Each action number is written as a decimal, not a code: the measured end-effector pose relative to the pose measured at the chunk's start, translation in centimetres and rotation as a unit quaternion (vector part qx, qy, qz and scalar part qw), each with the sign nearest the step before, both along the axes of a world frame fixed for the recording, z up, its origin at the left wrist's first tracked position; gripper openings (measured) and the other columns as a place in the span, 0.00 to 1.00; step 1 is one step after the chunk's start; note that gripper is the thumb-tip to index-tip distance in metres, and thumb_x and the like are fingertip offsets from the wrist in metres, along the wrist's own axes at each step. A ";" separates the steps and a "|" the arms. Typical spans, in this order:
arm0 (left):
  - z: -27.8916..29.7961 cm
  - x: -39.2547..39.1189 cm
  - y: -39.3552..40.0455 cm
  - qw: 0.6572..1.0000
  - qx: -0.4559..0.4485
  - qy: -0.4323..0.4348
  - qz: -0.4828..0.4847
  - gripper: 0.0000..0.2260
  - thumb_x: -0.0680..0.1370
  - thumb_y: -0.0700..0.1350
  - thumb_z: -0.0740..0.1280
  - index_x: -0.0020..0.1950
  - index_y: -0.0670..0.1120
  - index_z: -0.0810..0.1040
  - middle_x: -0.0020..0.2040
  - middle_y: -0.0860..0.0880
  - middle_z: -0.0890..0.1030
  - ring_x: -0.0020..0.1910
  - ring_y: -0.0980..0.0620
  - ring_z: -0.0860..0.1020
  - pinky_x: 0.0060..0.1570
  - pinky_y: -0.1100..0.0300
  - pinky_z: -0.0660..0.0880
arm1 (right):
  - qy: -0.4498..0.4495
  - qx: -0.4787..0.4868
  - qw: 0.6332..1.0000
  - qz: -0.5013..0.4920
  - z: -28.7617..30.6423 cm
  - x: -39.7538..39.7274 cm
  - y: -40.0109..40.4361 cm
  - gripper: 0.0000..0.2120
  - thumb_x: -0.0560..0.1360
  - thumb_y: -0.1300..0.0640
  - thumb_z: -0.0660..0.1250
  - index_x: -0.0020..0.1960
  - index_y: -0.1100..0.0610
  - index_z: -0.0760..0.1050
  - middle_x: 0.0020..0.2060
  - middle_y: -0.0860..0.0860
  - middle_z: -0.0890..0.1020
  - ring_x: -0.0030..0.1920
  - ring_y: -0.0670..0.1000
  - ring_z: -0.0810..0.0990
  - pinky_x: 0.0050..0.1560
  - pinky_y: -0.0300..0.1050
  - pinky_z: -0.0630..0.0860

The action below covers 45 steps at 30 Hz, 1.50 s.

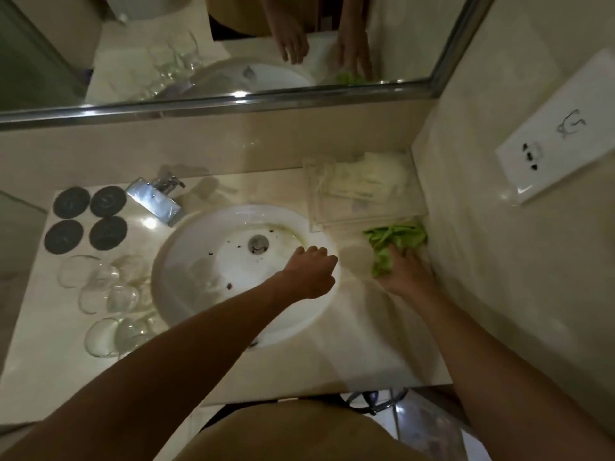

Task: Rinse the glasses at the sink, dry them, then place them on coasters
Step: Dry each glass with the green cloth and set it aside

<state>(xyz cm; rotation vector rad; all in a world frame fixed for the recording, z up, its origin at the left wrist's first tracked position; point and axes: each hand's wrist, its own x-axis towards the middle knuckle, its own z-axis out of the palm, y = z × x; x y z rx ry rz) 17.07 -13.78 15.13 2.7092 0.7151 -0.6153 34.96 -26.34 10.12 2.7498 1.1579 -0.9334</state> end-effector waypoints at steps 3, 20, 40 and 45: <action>-0.1 -0.4 0.2 0.999 -0.014 0.011 0.028 0.09 0.80 0.43 0.59 0.55 0.41 0.74 0.55 0.42 0.77 0.55 0.42 0.74 0.58 0.49 0.68 | -0.013 0.028 1.000 0.002 -1.0 0.3 -0.5 0.36 0.74 0.53 0.71 0.78 0.51 0.59 0.71 0.62 0.65 0.70 0.63 0.69 0.65 0.51 0.69; 1.2 -17.3 5.3 0.949 -0.086 -0.071 0.295 0.06 0.79 0.46 0.65 0.52 0.45 0.79 0.53 0.46 0.80 0.54 0.45 0.78 0.56 0.51 0.74 | 0.243 0.206 0.948 -0.017 3.4 -15.4 7.0 0.18 0.77 0.41 0.68 0.51 0.56 0.74 0.52 0.52 0.78 0.52 0.53 0.78 0.48 0.46 0.74; -0.8 -34.4 1.3 0.935 -0.070 0.048 0.345 0.42 0.71 0.63 0.73 0.78 0.52 0.57 0.78 0.47 0.59 0.76 0.38 0.59 0.68 0.42 0.66 | 0.174 0.258 0.948 -0.061 7.1 -34.6 9.4 0.19 0.75 0.45 0.72 0.62 0.52 0.77 0.49 0.48 0.82 0.51 0.51 0.80 0.53 0.51 0.78; -1.6 -33.8 -0.1 0.935 -0.003 0.079 0.346 0.42 0.74 0.54 0.73 0.79 0.50 0.52 0.79 0.47 0.55 0.78 0.40 0.54 0.72 0.44 0.59 | 0.156 0.251 0.955 -0.030 7.1 -34.5 8.5 0.11 0.82 0.52 0.62 0.60 0.56 0.76 0.49 0.54 0.77 0.50 0.53 0.78 0.46 0.44 0.70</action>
